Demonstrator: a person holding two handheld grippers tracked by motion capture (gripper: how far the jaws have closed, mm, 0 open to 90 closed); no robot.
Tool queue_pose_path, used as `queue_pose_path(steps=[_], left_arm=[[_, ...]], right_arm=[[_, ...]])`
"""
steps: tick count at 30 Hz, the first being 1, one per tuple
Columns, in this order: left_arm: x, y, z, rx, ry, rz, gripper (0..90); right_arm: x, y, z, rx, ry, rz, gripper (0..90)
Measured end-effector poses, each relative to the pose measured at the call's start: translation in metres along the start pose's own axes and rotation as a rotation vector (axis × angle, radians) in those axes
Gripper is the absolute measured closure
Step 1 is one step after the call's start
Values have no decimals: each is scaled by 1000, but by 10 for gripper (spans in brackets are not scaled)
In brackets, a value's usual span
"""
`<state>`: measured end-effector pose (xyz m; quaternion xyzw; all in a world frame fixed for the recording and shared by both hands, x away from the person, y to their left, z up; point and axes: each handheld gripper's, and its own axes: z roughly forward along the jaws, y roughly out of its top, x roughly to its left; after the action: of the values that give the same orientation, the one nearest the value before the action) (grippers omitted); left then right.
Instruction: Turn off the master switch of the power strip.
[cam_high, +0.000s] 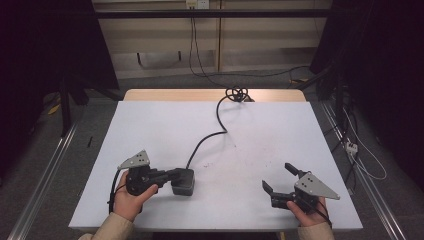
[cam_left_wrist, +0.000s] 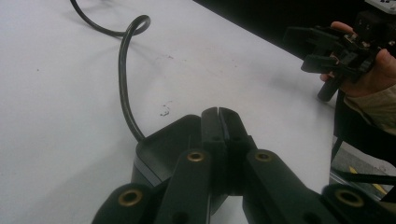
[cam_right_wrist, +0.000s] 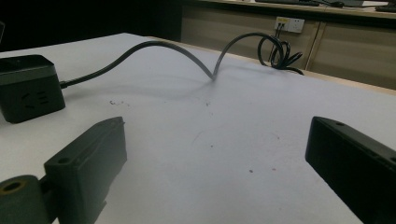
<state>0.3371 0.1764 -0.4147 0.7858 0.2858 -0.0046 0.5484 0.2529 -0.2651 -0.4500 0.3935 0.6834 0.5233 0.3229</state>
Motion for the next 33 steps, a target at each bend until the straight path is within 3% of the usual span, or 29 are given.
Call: queue_pose_path(steps=[26, 33], left_arm=[[-3, -2, 8, 89, 3, 19, 900], [-3, -2, 9, 94, 10, 18, 900]], right_arm=[[-1, 0, -1, -1, -3, 1, 50], [-1, 0, -1, -2, -3, 2, 50]])
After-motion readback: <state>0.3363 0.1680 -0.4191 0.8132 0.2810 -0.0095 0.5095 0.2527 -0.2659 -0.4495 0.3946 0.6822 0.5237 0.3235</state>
